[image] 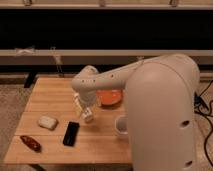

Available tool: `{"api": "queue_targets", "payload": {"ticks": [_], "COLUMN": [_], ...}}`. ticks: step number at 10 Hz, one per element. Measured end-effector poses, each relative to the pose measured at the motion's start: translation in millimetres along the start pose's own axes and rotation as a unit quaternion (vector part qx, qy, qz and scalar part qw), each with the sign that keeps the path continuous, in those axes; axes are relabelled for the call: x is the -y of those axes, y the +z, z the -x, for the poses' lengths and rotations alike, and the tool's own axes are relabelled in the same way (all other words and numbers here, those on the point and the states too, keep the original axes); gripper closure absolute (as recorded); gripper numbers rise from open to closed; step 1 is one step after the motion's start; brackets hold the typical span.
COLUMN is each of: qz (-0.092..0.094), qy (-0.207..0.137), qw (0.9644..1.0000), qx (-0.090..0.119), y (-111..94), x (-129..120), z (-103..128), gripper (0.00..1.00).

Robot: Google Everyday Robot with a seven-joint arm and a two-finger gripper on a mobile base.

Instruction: Stand the bottle upright

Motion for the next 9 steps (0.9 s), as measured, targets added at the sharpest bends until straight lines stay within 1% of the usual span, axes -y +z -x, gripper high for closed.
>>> {"api": "queue_targets", "payload": {"ticks": [1, 3, 4, 6, 8, 9], "qz": [-0.002, -0.012, -0.015, -0.025, -0.037, -0.042], "qy": [-0.001, 0.002, 0.007, 0.022, 0.025, 0.028], "qw": [1.0, 0.9994, 0.999, 0.9977, 0.9964, 0.9957], "qx": [-0.007, -0.032, -0.041, -0.058, -0.072, -0.077], "y": [-2, -5, -4, -1, 3, 6], "x": [-6, -28, -32, -26, -22, -13], "z": [8, 36, 48, 77, 108, 118], "gripper": [0.2, 0.2, 0.2, 0.2, 0.2, 0.2]}}
